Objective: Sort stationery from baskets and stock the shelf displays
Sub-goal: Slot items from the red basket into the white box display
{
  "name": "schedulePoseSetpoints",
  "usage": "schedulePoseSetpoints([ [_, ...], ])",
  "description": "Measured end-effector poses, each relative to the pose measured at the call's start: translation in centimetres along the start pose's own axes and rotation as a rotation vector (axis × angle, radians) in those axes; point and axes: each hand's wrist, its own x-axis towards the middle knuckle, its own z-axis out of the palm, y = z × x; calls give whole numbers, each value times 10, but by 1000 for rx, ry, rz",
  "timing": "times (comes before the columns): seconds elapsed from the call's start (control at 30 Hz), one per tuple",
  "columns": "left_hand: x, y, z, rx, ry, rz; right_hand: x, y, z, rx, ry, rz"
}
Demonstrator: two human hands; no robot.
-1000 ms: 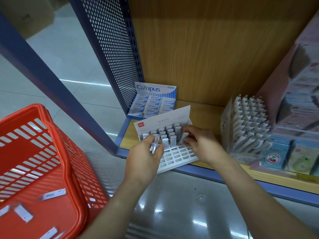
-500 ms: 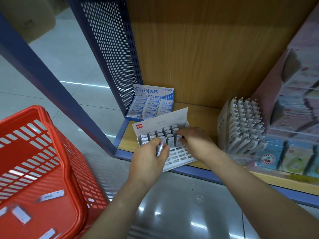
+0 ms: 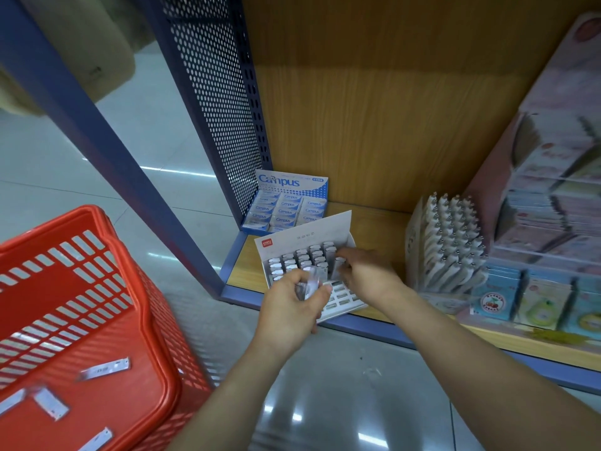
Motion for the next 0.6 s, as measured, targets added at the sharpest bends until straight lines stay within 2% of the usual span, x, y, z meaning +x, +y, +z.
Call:
schedulePoseSetpoints([
  [0.1, -3, 2, 1, 10, -7, -13, -15, 5, -1, 183, 105, 49],
  [0.17, 0, 4, 0, -3, -5, -23, -29, 6, -8, 502, 228, 108],
  [0.2, 1, 3, 1, 1, -8, -28, -39, 3, -14, 757, 183, 138],
  [0.27, 0, 4, 3, 8, -28, -31, -55, -7, -21, 1150, -56, 131],
  [0.33, -2, 5, 7, 16, -63, -25, -62, -15, -21, 1179, -168, 69],
  [0.4, -3, 6, 10, -17, -108, -15, -60, -17, -17, 1192, -119, 86],
  [0.53, -4, 9, 1, -55, -76, -13, -58, -8, -10, 1631, 12, 243],
  [0.6, -2, 9, -4, -118, -7, -18, -58, -4, -5, 1744, 16, 255],
])
